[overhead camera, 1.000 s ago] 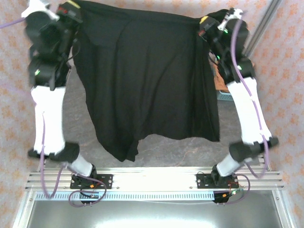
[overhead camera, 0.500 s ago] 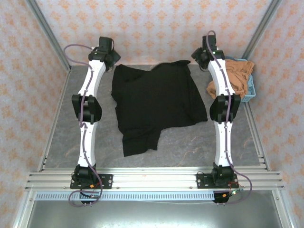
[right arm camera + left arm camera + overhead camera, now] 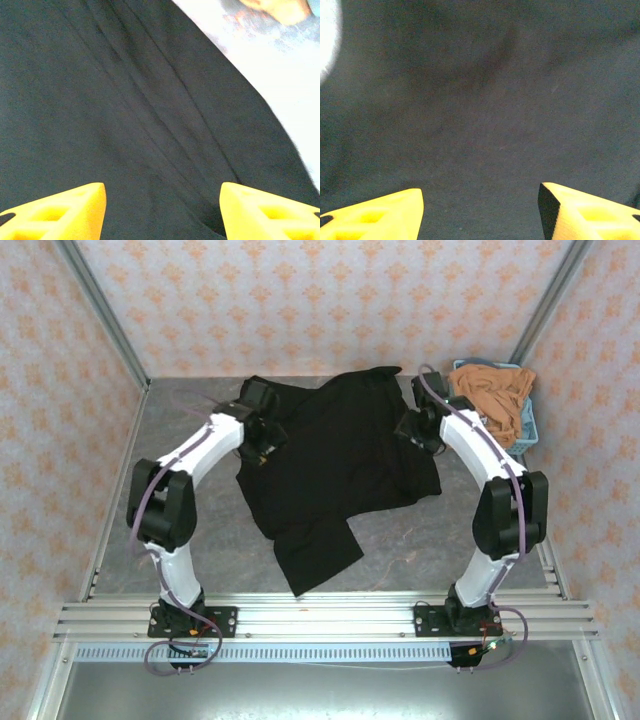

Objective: Fold and stack the t-shirts

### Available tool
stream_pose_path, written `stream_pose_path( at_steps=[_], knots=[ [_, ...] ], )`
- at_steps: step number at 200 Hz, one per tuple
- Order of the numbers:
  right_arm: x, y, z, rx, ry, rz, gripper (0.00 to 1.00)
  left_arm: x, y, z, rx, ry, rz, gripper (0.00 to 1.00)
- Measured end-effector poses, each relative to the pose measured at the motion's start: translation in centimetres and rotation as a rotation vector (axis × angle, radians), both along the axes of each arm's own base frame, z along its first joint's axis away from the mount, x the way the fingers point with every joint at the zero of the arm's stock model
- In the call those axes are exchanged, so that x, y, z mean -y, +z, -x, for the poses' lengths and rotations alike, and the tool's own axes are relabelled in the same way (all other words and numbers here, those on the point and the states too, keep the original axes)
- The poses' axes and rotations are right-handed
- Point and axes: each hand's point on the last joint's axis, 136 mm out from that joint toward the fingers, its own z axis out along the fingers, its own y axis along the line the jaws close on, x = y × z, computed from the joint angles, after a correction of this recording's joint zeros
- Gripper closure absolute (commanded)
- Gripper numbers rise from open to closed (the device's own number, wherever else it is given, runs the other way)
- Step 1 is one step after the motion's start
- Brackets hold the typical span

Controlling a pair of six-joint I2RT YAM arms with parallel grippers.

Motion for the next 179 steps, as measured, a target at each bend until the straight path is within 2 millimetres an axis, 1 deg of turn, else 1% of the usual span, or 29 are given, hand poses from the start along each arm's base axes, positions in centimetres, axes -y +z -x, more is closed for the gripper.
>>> stream_pose_path(
  at_steps=[17,29,41,53,69,86,94,116,140,158,179],
  knots=[
    [-0.4,-2.3,2.1,-0.077,0.066,0.056,0.37,0.6,-3.5,0.5,-0.083,0.001,-0.01,0.42],
    [-1.0,-3.7,3.8,-0.136,0.12,0.087,0.37,0.6,-5.4,0.6,-0.127,0.005,-0.023,0.46],
    [-1.7,-4.7,5.1,-0.187,0.175,0.111,0.37,0.4,-6.7,0.6,-0.159,0.008,-0.042,0.49],
    [-2.2,-5.5,5.8,-0.223,0.217,0.133,0.37,0.1,-7.7,0.6,-0.181,0.011,-0.065,0.52],
    [-2.4,-6.9,6.6,-0.28,0.248,0.167,0.37,-0.3,-7.7,0.6,-0.186,0.016,-0.09,0.54],
    [-1.8,-8.2,7.3,-0.335,0.256,0.201,0.41,-0.7,-7.8,0.7,-0.188,0.019,-0.111,0.55],
    [-1.5,-8.5,7.6,-0.355,0.259,0.218,0.41,-0.8,-7.8,0.8,-0.19,0.02,-0.121,0.56],
    [-0.9,-8.6,8.2,-0.381,0.271,0.25,0.41,-1.4,-8.0,0.9,-0.192,0.022,-0.151,0.56],
    [-0.7,-8.6,8.7,-0.402,0.287,0.272,0.38,-1.8,-8.0,0.9,-0.194,0.017,-0.177,0.56],
    [-0.6,-8.7,9.0,-0.415,0.292,0.279,0.38,-1.9,-8.0,0.9,-0.192,0.011,-0.186,0.57],
    [-0.5,-9.0,9.3,-0.427,0.295,0.284,0.42,-2.1,-8.0,0.9,-0.191,0.009,-0.195,0.57]
  ],
)
